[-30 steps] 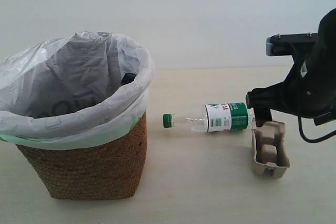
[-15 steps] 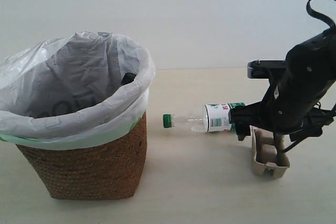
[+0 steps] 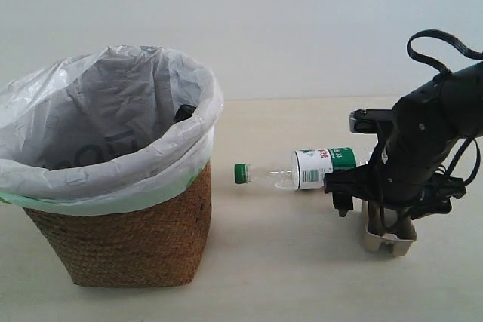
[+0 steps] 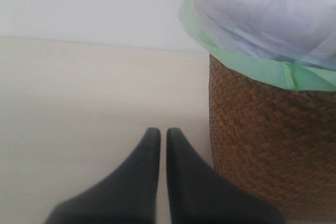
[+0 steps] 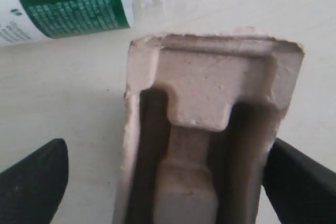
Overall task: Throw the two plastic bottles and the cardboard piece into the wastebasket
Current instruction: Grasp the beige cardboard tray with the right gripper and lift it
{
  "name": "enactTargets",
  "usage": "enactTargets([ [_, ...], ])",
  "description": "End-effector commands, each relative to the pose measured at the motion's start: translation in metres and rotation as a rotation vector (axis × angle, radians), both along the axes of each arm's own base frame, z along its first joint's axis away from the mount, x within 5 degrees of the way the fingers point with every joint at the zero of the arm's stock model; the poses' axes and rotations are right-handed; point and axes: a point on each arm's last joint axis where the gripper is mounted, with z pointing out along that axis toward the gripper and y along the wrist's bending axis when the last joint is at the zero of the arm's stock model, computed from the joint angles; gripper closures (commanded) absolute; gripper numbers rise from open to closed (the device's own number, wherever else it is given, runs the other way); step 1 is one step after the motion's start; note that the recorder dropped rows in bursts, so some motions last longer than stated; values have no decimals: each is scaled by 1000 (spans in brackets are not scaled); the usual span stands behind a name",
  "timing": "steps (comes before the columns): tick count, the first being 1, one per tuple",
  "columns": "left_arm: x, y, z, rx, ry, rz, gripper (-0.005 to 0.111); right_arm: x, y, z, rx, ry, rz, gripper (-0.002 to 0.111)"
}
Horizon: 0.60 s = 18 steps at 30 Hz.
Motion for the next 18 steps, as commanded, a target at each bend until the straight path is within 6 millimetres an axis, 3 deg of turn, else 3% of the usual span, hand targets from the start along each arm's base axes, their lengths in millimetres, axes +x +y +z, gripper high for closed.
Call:
enactTargets([
  [1, 0, 0, 0, -1, -7, 4, 103, 1, -2, -5, -6, 2, -6, 23],
  [6, 0, 0, 0, -1, -7, 4, 103, 1, -2, -4, -2, -4, -4, 50],
  [18, 0, 0, 0, -1, -7, 4, 103, 1, -2, -5, -5, -1, -3, 50],
])
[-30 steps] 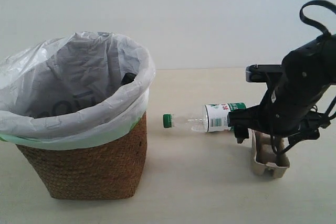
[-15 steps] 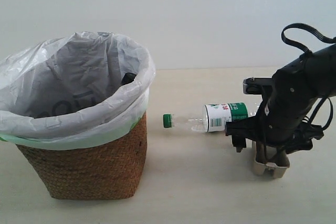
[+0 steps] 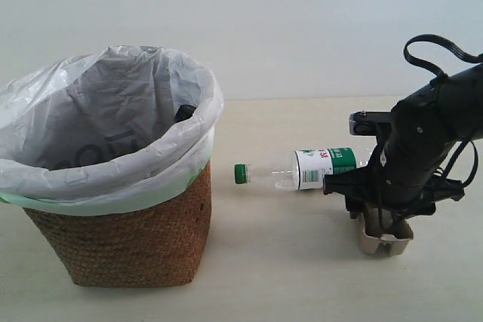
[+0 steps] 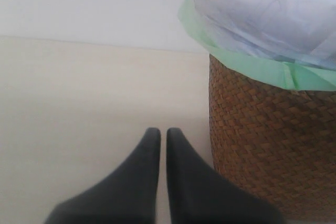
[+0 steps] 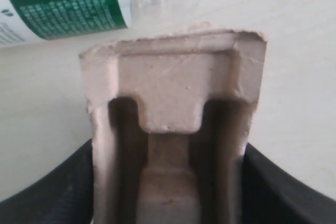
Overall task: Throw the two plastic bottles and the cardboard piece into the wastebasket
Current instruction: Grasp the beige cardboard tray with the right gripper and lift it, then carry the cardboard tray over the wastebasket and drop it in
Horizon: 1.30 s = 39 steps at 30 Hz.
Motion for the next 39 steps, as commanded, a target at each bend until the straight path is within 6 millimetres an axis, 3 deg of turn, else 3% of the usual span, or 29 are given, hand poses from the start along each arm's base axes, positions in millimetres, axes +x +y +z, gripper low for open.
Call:
enactTargets([
  [1, 0, 0, 0, -1, -7, 4, 103, 0, -2, -1, -7, -2, 4, 50],
  [21, 0, 0, 0, -1, -7, 4, 103, 2, -1, -12, -10, 6, 20, 51],
  [24, 0, 0, 0, -1, -7, 4, 103, 3, -1, -12, -17, 4, 27, 62],
  [29, 0, 0, 0, -1, -7, 4, 103, 3, -2, -11, -37, 2, 48, 97],
  [31, 0, 0, 0, -1, -7, 4, 103, 2, -3, -3, -35, -11, 45, 107],
  [33, 0, 0, 0, -1, -7, 4, 103, -2, -5, 16, -48, -45, 71, 108],
  [36, 0, 0, 0, -1, -7, 4, 103, -12, -16, 64, -87, -149, 74, 108],
  [39, 0, 0, 0, -1, -7, 4, 103, -25, -46, 107, -146, -225, -13, 108],
])
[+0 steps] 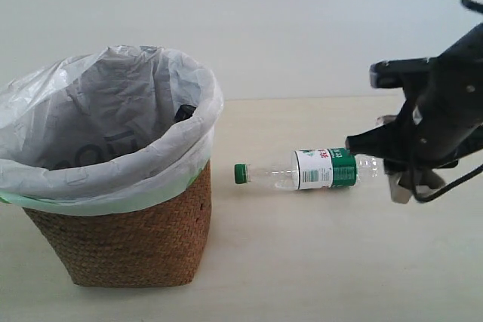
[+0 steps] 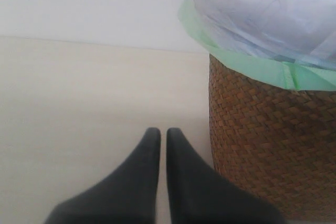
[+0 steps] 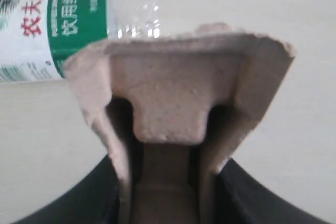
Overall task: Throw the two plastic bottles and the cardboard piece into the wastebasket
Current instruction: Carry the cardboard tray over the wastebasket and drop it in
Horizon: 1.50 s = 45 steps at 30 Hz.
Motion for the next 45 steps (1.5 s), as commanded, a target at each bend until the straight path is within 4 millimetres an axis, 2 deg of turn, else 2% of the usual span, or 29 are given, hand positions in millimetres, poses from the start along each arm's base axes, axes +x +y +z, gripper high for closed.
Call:
enactTargets([
  [1, 0, 0, 0, -1, -7, 4, 103, -16, -39, 46, -74, -80, -101, 108],
  [2, 0, 0, 0, -1, -7, 4, 103, -22, -53, 55, -94, -80, -151, 108],
  [4, 0, 0, 0, -1, -7, 4, 103, -29, -70, 64, -123, -67, -193, 108],
  [6, 0, 0, 0, -1, -7, 4, 103, -30, -75, 65, -149, -57, -199, 108],
  [10, 0, 0, 0, -1, -7, 4, 103, -26, -73, 59, -117, -53, -209, 108],
  [12, 0, 0, 0, -1, -7, 4, 103, -19, -58, 52, 11, -67, -186, 108],
  [16, 0, 0, 0, -1, -7, 4, 103, -10, -8, 52, 223, -123, -11, 108],
  [19, 0, 0, 0, -1, -7, 4, 103, -13, 58, 84, 411, -171, 195, 108],
  [22, 0, 0, 0, -1, -7, 4, 103, -29, 114, 138, 591, -265, 416, 107],
  [24, 0, 0, 0, -1, -7, 4, 103, -43, 141, 178, 729, -327, 551, 95],
  [25, 0, 0, 0, -1, -7, 4, 103, -50, 150, 196, 796, -351, 601, 82],
  [27, 0, 0, 0, -1, -7, 4, 103, -58, 160, 222, 894, -376, 655, 42],
  [28, 0, 0, 0, -1, -7, 4, 103, -59, 163, 231, 945, -367, 644, 17],
  [29, 0, 0, 0, -1, -7, 4, 103, -60, 162, 238, 945, -376, 654, 4],
  [32, 0, 0, 0, -1, -7, 4, 103, -58, 159, 235, 857, -367, 646, 12],
  [35, 0, 0, 0, -1, -7, 4, 103, -46, 142, 221, 643, -337, 573, 18],
  [39, 0, 0, 0, -1, -7, 4, 103, -33, 115, 201, 342, -257, 489, 18],
  [45, 0, 0, 0, -1, -7, 4, 103, -19, 76, 190, 69, -191, 383, 18],
])
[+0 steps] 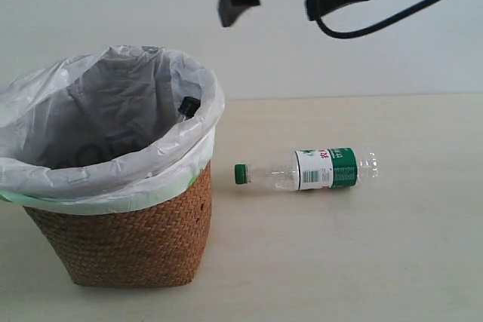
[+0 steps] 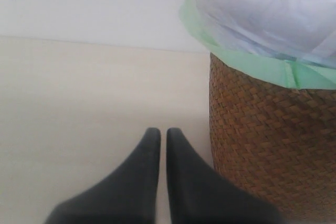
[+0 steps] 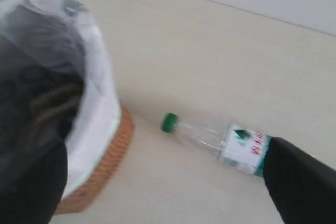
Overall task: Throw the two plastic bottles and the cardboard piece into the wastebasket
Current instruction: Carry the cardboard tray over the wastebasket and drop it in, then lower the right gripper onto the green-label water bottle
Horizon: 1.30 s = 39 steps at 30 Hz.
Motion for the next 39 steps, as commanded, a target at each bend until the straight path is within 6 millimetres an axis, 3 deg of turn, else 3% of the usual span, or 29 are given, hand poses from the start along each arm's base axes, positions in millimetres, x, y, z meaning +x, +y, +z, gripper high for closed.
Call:
enactTargets([
  [1, 0, 0, 0, -1, -7, 4, 103, 9, -28, -4, -166, -4, -95, 18],
  [5, 0, 0, 0, -1, -7, 4, 103, 16, -43, -22, -265, 13, -117, 18],
  [14, 0, 0, 0, -1, -7, 4, 103, 17, -46, -66, -341, 43, -101, 18],
  [29, 0, 0, 0, -1, -7, 4, 103, 21, -42, -68, -233, 26, -182, 19],
  [30, 0, 0, 0, -1, -7, 4, 103, 23, -41, -70, -232, 26, -187, 26],
  [31, 0, 0, 0, -1, -7, 4, 103, 25, -40, -73, -227, 32, -193, 41],
  [34, 0, 0, 0, -1, -7, 4, 103, 37, -32, -96, -279, 71, -160, 97],
  [36, 0, 0, 0, -1, -7, 4, 103, 48, -27, -112, -383, 87, -60, 98],
  [39, 0, 0, 0, -1, -7, 4, 103, 61, -22, -127, -480, 113, 4, 82],
])
